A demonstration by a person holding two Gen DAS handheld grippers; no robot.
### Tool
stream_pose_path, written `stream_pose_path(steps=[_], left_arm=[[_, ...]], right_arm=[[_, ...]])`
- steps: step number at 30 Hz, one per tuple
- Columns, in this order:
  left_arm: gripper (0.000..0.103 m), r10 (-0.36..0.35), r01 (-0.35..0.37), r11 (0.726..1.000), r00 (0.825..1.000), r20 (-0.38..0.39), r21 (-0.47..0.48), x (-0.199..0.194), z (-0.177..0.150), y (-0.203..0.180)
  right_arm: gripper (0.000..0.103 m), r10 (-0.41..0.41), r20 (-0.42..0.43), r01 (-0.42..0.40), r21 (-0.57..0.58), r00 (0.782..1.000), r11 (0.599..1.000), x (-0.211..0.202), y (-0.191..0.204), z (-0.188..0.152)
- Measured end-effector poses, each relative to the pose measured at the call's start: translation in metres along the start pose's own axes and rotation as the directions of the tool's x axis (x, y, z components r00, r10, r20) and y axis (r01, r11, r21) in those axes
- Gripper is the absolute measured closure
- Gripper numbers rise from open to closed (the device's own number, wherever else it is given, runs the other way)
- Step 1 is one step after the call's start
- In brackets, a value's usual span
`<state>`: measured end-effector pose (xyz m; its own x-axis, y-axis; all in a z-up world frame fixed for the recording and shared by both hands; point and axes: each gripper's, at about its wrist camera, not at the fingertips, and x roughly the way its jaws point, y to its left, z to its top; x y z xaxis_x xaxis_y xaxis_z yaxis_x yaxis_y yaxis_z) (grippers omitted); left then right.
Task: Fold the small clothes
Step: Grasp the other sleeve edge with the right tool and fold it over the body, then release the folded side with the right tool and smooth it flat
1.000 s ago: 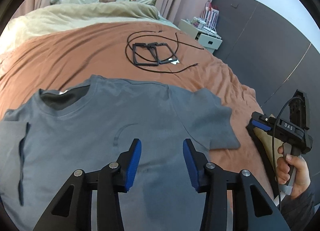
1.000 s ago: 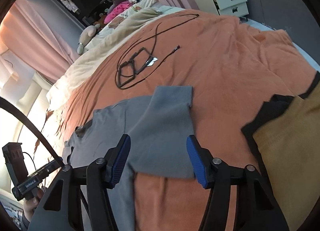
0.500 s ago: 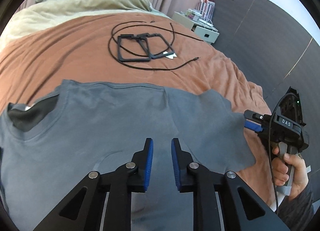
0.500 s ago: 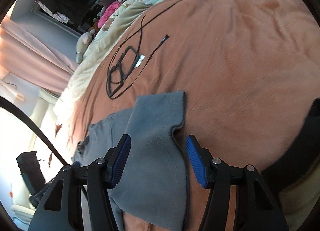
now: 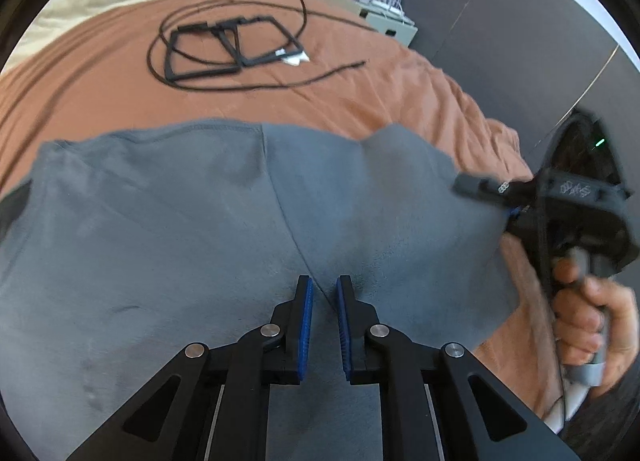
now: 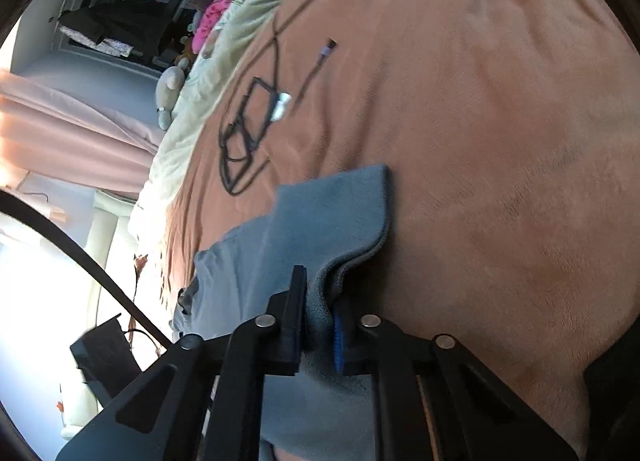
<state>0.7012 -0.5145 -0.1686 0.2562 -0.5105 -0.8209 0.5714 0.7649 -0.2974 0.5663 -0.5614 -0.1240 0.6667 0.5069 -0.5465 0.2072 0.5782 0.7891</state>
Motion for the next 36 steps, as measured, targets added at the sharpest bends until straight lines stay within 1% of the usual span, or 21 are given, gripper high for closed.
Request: stream_pose_path(steps=[3, 7, 13, 17, 22, 26, 32, 36], left_arm=[[0.090, 0.003, -0.004, 1.000, 1.000, -0.008, -0.013, 0.006, 0.000, 0.000], [0.090, -0.019, 0.018, 0.999, 1.000, -0.018, -0.049, 0.000, 0.002, 0.004], [0.090, -0.008, 0.008, 0.997, 1.000, 0.003, -0.081, -0.023, 0.006, 0.015], [0.090, -0.001, 0.004, 0.995, 1.000, 0.024, -0.101, -0.047, 0.008, 0.027], [0.090, -0.004, 0.012, 0.991, 0.998, 0.057, -0.135, -0.081, 0.004, 0.049], [0.090, 0.011, 0.002, 0.986, 0.997, 0.080, -0.165, -0.106, 0.000, 0.069], [0.090, 0.018, 0.005, 0.982, 0.993, 0.119, -0.189, -0.137, -0.007, 0.092], [0.090, 0.027, -0.001, 0.979, 0.992, 0.126, -0.204, -0.149, -0.013, 0.106]], right_arm=[[0.097, 0.010, 0.022, -0.009, -0.047, 1.000, 0.999, -0.007, 0.021, 0.002], [0.097, 0.005, 0.036, -0.001, -0.107, 0.999, 0.994, -0.013, 0.051, 0.000], [0.098, 0.010, 0.025, -0.005, -0.173, 1.000, 0.985, -0.008, 0.088, -0.006], [0.098, 0.000, 0.008, 0.001, -0.202, 1.000, 0.979, -0.002, 0.107, -0.010], [0.098, -0.020, -0.023, 0.014, -0.241, 1.000, 0.970, 0.018, 0.135, -0.018], [0.098, -0.026, -0.049, 0.013, -0.250, 0.998, 0.968, 0.036, 0.153, -0.021], [0.097, -0.050, -0.089, 0.024, -0.269, 0.995, 0.963, 0.066, 0.179, -0.025], [0.096, -0.066, -0.124, 0.030, -0.274, 0.990, 0.961, 0.093, 0.198, -0.029]])
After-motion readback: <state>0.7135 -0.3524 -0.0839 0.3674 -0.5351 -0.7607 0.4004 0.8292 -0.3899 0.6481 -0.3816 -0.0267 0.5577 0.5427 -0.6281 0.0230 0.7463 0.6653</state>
